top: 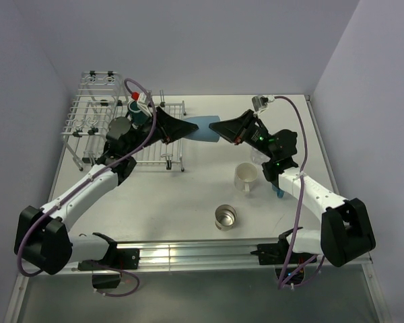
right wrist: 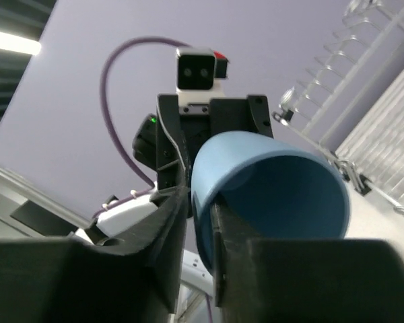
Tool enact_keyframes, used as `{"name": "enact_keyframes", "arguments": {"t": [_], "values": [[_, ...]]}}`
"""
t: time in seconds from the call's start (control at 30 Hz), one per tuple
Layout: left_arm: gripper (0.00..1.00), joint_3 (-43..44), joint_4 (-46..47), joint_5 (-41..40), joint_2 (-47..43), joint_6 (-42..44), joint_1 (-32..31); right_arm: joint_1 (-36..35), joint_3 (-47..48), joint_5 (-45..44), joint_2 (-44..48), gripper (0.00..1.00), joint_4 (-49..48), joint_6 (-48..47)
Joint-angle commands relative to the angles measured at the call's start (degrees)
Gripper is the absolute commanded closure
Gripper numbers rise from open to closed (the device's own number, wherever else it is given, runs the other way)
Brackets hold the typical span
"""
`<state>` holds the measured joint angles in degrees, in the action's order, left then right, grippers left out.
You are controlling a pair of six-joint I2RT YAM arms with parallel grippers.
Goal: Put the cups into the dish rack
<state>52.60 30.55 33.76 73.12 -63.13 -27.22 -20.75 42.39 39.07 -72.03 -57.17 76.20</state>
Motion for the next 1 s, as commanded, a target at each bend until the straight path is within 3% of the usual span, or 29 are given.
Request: {"name": "enact_keyframes", "arguments": {"t": [0.0,0.03,0.2,0.4,0.57,0.7,0.73,0.97], "values": [[0.99,3.91,-8.04,-1.76,-1.93,6.44,-1.08,-1.75,2.70,0.48,1.71,0.67,2.32,-4.31],[1.00,4.26,-8.57,-1.77,-2.10,6.71,-0.90,-1.83,2.70,0.31,1.89,0.56,3.19,-4.57],[1.00,4.97,-10.77,-0.98,-3.69,6.88,1.38,-1.13,2.78,-0.31,2.33,0.40,4.61,-5.28],[1.00,5.67,-13.92,-0.27,-6.32,7.67,5.15,0.71,1.29,-1.10,3.29,0.38,5.13,-5.36],[1.00,10.32,-23.58,-3.51,-7.73,13.28,8.58,2.73,-0.55,-3.99,6.72,0.38,14.16,-11.14],[1.00,22.00,-40.62,-16.76,-4.58,22.07,9.56,3.18,1.98,-11.28,12.43,0.38,35.56,-21.69],[1.00,26.20,-45.96,-23.32,-2.13,24.79,9.56,3.09,3.56,-13.99,13.83,0.38,38.68,-25.19],[1.00,40.29,-57.17,-38.05,13.96,33.50,8.94,3.00,8.05,-21.31,18.76,0.38,57.16,-35.67]]}}
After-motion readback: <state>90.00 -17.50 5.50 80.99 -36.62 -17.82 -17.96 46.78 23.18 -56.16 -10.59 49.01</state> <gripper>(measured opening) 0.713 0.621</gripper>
